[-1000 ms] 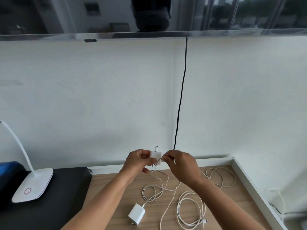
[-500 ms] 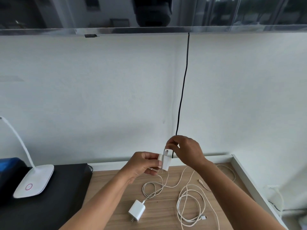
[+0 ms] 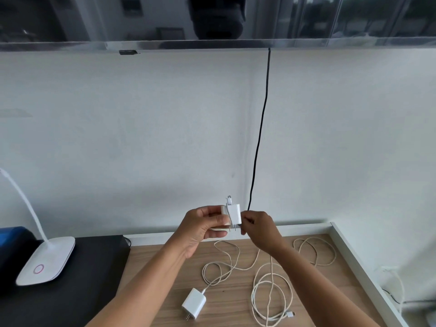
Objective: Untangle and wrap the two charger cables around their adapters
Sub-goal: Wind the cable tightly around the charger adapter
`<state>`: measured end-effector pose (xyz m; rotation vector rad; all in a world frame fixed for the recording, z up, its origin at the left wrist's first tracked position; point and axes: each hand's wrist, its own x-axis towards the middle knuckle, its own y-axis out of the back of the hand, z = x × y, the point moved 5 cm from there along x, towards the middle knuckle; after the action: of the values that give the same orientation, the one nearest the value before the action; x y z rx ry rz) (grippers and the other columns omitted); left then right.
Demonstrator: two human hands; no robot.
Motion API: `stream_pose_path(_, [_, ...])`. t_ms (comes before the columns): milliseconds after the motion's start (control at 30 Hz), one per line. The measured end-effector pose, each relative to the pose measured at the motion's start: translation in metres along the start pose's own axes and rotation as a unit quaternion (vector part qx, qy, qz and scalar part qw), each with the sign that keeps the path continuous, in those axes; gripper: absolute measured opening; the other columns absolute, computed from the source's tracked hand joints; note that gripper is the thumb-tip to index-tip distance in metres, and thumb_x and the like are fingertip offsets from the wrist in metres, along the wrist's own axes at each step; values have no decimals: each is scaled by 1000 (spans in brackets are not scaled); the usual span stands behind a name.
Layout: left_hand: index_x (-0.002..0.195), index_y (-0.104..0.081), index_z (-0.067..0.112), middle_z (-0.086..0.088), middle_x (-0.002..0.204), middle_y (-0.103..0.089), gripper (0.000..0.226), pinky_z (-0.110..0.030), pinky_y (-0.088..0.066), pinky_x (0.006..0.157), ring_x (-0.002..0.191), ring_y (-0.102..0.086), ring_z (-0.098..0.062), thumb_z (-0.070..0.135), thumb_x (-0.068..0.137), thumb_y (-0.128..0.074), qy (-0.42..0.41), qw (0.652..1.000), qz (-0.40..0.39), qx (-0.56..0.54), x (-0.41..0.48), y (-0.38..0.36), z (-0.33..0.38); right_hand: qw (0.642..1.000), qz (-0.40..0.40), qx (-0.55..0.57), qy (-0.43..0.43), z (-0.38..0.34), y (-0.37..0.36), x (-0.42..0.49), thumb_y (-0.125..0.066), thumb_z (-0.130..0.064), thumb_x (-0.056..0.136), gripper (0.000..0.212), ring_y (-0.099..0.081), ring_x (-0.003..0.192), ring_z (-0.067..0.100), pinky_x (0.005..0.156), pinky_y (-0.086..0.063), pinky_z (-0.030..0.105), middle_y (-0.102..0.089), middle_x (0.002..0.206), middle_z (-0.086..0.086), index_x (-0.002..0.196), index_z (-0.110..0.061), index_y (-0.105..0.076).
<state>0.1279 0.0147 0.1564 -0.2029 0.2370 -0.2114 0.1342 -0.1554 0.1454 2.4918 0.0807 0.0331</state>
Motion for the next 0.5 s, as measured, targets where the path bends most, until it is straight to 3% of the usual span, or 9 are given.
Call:
stream_pose_path(133, [106,-71,3,-13,89,-75,33,-29,-57,58,79,-72,-21,10,75,-78,-11,998,51,-22,4,8,4,1000,-18,-16,19,-2,-13,-9,-58,-39,93,24,-46,47,2,55,-39,25,-59,54,-8,77,-26,-71])
stream_pose_path(233, [102,-72,5,-11,86,-76,24,-29,-58,58,80,-72,-20,8,78,-76,-14,996,81,-25,7,12,3,998,-11,-36,51,-6,-20,-15,-55,-36,95,21,-50,54,6,61,-45,29,-55,54,-9,90,-26,-72])
stream_pose_path(333, [99,-73,7,-9,84,-76,20,-30,-58,58,79,-72,-20,8,80,-75,-22,994,103,-25,8,14,2,994,-2,-81,80,-12,-24,-18,-52,-33,97,23,-53,63,21,66,-48,36,-56,59,-3,90,-20,-70])
stream_pose_path(500, [98,-73,10,-6,80,-76,17,-30,-58,57,75,-72,-16,7,82,-74,-33,993,115,4,12,18,4,988,8,-124,90,-18,-21,-22,-50,-35,97,24,-55,65,19,64,-48,34,-59,64,-5,94,-21,-70])
